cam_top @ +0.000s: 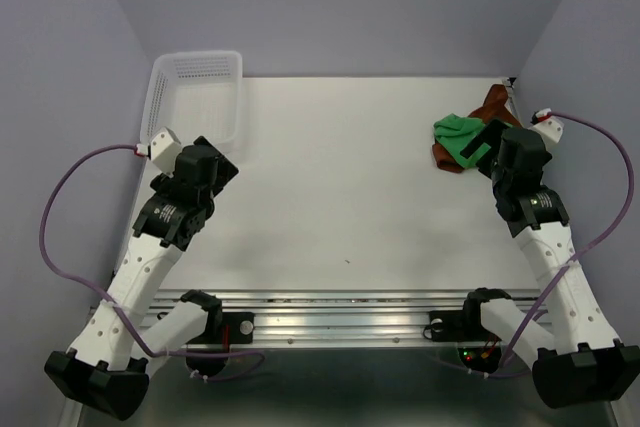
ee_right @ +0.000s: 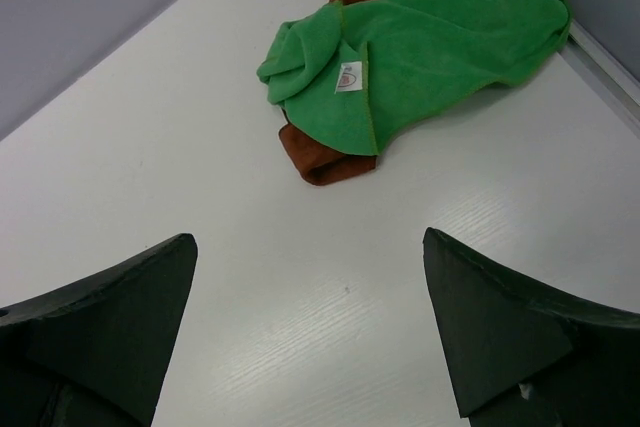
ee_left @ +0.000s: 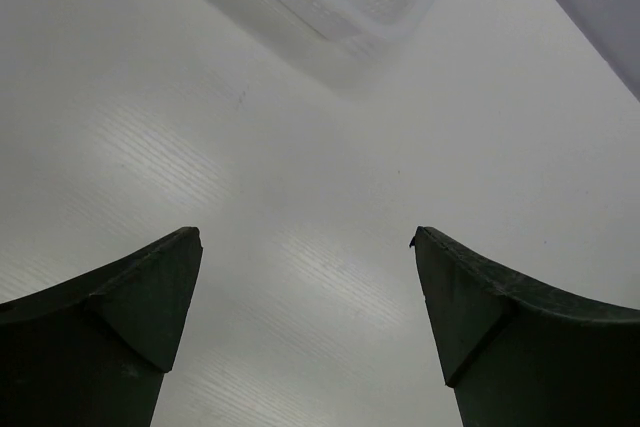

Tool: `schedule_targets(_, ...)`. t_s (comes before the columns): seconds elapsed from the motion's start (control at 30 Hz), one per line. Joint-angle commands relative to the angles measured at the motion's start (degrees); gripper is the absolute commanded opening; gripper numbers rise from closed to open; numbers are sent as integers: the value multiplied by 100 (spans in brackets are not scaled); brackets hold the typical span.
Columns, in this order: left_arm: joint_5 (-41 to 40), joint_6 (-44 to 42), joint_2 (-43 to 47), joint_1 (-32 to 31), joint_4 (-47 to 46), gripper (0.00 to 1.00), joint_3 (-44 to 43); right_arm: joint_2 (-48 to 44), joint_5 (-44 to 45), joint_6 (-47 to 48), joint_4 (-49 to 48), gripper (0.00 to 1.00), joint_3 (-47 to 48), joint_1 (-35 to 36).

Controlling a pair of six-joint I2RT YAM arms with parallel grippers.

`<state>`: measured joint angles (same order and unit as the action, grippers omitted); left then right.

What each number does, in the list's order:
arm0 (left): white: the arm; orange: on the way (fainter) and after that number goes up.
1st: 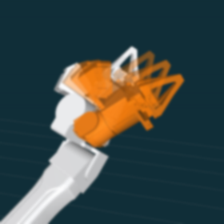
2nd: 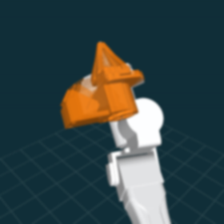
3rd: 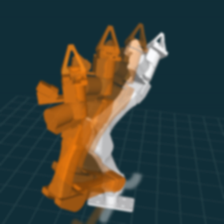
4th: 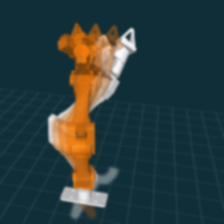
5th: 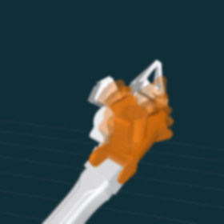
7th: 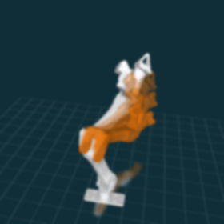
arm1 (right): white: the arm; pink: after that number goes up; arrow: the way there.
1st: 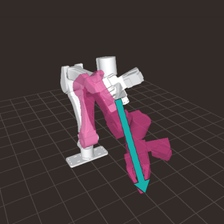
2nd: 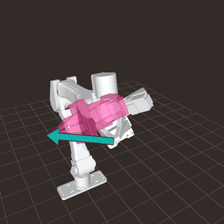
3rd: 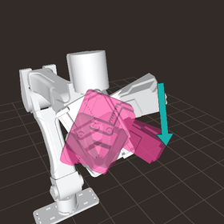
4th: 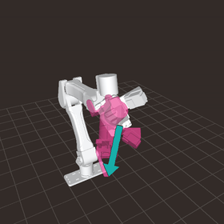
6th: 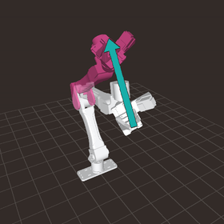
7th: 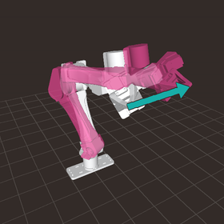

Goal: Roll the towels
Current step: Grab a towel with the right arm

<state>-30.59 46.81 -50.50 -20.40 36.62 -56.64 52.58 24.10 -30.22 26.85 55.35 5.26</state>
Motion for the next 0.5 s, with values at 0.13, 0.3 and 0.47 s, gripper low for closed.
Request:
schedule_targets(0.13,26,-23,58,54,-357,99,171,86,113,402,-338,100,178,-7)
schedule_targets(0.3,527,92,-117,54,-1094,99,461,1031,559,297,-382,100,501,-7)
schedule_targets(0.47,545,83,-443,45,-1122,99,408,2308,220,464,-417,100,1249,-235)
